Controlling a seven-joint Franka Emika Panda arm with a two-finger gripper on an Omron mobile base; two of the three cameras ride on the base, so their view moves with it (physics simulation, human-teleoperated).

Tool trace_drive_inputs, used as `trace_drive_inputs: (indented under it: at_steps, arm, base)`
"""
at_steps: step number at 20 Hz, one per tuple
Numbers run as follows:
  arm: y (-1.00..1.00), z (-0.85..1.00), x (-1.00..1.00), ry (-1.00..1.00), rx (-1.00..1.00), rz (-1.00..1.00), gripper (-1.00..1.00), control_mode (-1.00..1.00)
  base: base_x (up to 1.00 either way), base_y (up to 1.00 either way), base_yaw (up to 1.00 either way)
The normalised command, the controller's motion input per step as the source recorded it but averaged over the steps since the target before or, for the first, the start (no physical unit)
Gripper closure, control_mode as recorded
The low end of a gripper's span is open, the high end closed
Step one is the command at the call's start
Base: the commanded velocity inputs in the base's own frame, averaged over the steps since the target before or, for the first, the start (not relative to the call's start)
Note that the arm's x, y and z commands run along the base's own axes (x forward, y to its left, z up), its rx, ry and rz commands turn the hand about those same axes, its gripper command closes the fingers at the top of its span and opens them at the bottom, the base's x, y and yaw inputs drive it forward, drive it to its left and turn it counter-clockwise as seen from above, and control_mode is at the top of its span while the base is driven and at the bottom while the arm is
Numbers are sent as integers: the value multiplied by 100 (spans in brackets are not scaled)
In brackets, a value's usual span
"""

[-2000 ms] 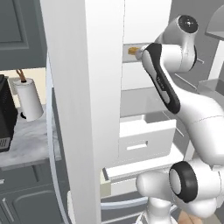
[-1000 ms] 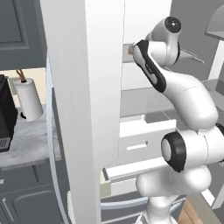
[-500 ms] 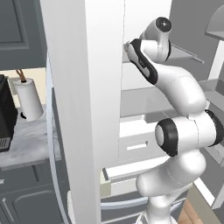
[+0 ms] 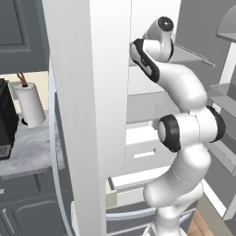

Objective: Take the cake and donut from the fridge and place them on the empty tray on the dining counter.

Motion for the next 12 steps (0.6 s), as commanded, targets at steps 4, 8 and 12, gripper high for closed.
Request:
trace_drive_inputs:
  at_steps: [4, 8, 12]
  arm:
    - [0, -3, 0, 1, 0, 0, -100, -100]
    - [0, -28, 1, 1, -2, 0, -100, -100]
    - [0, -52, 2, 0, -4, 0, -100, -100]
  base:
    - [0, 0, 0]
    - [0, 0, 0]
    - [0, 0, 0]
